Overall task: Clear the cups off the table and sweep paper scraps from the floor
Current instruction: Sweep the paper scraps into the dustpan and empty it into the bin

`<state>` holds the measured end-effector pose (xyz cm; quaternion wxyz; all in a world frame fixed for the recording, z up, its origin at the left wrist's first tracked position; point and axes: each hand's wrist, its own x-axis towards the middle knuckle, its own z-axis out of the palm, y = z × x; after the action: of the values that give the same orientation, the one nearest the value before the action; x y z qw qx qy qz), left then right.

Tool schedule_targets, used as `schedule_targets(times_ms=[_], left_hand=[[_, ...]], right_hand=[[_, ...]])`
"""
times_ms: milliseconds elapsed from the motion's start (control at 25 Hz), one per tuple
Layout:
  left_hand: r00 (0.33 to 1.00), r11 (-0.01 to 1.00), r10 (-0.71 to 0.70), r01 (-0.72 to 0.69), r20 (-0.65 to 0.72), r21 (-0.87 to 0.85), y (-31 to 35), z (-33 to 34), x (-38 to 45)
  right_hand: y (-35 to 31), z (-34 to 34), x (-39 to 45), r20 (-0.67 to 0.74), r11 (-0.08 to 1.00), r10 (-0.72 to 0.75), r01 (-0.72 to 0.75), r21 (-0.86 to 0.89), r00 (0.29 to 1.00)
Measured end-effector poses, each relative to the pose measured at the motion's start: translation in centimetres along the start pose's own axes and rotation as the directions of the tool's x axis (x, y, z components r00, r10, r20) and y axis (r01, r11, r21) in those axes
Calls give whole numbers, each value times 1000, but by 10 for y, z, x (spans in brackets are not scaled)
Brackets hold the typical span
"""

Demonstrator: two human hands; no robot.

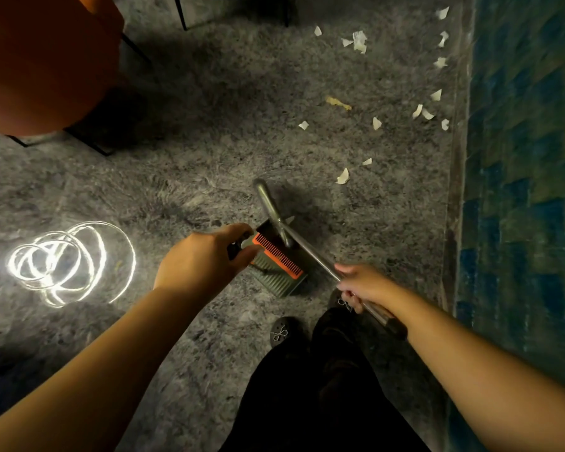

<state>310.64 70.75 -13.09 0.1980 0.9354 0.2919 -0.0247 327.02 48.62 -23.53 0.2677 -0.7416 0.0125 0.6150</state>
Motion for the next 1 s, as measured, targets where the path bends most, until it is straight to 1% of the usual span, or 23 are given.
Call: schedule_targets(times_ms=[80,160,320,520,680,800,920,1000], left_hand=[[1000,1000,14,-13,-11,17,3,-1,0],[1000,1000,-2,2,-10,22,6,-5,-2],[1000,999,-9,9,10,38,-1,-8,-6],[992,992,-128,128,-6,-7,-19,-17,2],[991,991,-131,131,-35,-7,-32,-23,12],[990,992,-122,123,-72,14,-36,-23,15],[990,992,-122,124,-66,27,-36,-19,11],[991,991,-128,129,-42,25,-37,-19,8]], right_hand=[[9,-1,-15,-7,998,13,-13,61,1000],[13,-6,-29,-24,990,15,-11,142,1000],[5,-22,-38,-64,971,-28,43,237,998],[-21,-38,-4,-119,946,-73,107,307,990],[-47,-40,40,-95,940,-81,108,325,992],[-56,-34,67,-43,953,-35,47,299,998],[-45,-15,65,27,964,12,-19,267,1000],[-35,-3,49,81,957,32,-54,286,996]])
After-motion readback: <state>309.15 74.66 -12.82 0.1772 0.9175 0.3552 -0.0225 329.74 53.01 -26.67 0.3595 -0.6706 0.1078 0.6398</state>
